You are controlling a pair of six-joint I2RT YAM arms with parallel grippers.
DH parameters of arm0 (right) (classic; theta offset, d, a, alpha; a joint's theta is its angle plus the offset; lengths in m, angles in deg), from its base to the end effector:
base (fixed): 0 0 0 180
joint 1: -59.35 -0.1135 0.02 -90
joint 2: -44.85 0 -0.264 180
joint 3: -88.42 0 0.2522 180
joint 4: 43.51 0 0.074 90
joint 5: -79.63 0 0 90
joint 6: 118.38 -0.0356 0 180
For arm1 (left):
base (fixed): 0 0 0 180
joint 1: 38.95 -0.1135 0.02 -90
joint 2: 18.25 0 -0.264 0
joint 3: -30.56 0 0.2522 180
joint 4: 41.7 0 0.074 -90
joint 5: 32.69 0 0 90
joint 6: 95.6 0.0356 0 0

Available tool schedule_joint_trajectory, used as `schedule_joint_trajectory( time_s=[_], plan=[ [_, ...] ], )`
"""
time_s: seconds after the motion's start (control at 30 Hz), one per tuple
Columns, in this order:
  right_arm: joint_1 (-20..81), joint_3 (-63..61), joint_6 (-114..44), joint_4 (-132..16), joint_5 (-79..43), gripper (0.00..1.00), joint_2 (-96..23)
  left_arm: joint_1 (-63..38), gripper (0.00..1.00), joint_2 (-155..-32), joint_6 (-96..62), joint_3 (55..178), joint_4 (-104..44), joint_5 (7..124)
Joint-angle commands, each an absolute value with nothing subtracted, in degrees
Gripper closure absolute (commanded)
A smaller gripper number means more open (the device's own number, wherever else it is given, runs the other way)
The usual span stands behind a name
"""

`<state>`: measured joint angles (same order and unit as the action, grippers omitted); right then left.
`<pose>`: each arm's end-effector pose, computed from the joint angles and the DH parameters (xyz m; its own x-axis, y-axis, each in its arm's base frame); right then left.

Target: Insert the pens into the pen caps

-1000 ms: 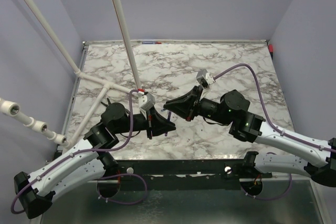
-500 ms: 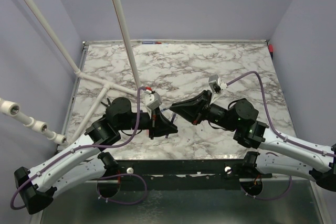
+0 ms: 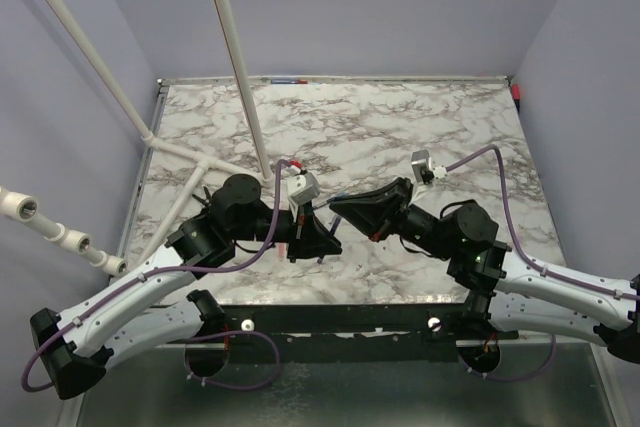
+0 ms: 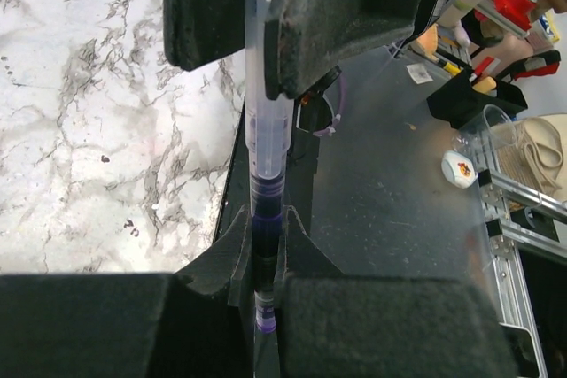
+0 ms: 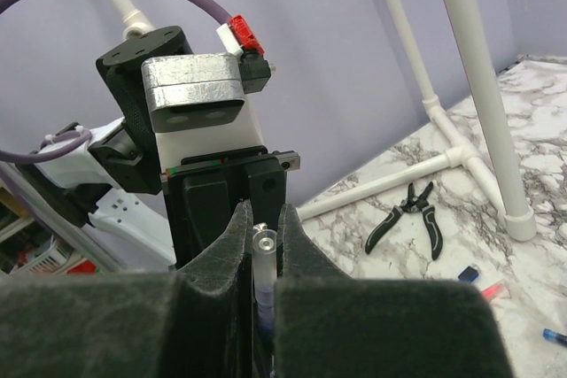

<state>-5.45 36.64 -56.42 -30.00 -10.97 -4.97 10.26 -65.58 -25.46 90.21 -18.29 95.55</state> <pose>0.0879 0.1878 0.3531 -0.3271 0.4089 -0.8520 -0.8558 0.2543 0.4506 0.1058 -0.1564 0.3418 -0.4550 0.1189 -0.8825 0.8898 0.0995 -0.4454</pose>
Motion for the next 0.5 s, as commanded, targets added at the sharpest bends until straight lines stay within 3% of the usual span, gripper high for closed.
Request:
schedule_joint_trajectory(
  time_s=[0.0,0.47],
  plan=[
    [-11.23,41.71,-59.65,-44.15,-21.23,0.99,-7.44,8.58,1.00,-66.82,-24.42,98.70,-32.39,87.81],
    [-11.66,38.76,-59.58,-46.62,-11.30,0.99,-6.26,8.59,1.00,-64.89,-26.26,93.49,-29.45,88.36]
  ],
)
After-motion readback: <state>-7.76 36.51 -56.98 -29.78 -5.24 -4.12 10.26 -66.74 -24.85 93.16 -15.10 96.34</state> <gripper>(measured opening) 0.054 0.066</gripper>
